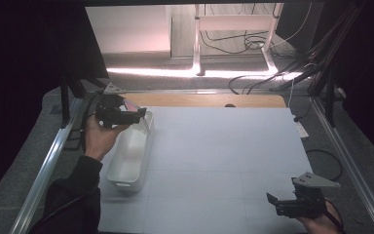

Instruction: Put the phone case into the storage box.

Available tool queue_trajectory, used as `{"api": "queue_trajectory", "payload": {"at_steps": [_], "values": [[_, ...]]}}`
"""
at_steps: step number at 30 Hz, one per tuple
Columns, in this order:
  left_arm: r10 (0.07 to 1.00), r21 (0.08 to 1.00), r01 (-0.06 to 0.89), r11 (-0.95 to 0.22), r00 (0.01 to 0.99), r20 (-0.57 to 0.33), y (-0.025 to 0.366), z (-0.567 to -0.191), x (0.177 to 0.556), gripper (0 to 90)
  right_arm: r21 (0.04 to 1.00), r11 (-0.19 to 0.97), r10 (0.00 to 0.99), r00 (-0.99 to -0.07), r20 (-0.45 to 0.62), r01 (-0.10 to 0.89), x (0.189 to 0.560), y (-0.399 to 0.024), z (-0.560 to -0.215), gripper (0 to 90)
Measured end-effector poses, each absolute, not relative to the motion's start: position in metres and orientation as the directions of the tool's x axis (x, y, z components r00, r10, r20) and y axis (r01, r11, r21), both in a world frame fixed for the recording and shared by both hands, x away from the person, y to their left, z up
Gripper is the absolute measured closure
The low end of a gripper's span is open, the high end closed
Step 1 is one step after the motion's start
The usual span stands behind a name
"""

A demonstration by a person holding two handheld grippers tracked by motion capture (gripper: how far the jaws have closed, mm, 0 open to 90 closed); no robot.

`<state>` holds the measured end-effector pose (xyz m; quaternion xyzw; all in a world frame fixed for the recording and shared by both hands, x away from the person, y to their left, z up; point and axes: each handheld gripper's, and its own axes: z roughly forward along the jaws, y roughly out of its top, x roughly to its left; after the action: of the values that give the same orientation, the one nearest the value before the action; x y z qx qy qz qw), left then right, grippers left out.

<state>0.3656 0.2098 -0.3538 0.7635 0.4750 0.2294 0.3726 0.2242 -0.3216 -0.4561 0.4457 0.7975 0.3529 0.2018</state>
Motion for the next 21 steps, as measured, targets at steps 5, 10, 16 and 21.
{"api": "queue_trajectory", "payload": {"at_steps": [5, 10, 16, 21], "values": [[0.917, 0.779, 0.576, -0.246, 0.399, -0.006, 0.216, -0.359, 0.375, 17.6, 0.740, 0.357, 0.853, -0.522, -0.009, 0.570, 0.224, -0.321, -0.456, 0.0], [0.929, 0.774, 0.590, -0.228, 0.370, -0.008, 0.219, -0.363, 0.383, 17.6, 0.737, 0.361, 0.850, -0.527, -0.009, 0.571, 0.224, -0.321, -0.456, 0.0], [0.939, 0.769, 0.605, -0.206, 0.343, -0.018, 0.221, -0.369, 0.392, 17.6, 0.731, 0.378, 0.842, -0.539, -0.016, 0.568, 0.224, -0.319, -0.457, 0.0], [0.946, 0.765, 0.618, -0.182, 0.321, -0.035, 0.222, -0.376, 0.401, 17.6, 0.731, 0.382, 0.839, -0.543, -0.019, 0.565, 0.224, -0.319, -0.457, 0.0]]}}
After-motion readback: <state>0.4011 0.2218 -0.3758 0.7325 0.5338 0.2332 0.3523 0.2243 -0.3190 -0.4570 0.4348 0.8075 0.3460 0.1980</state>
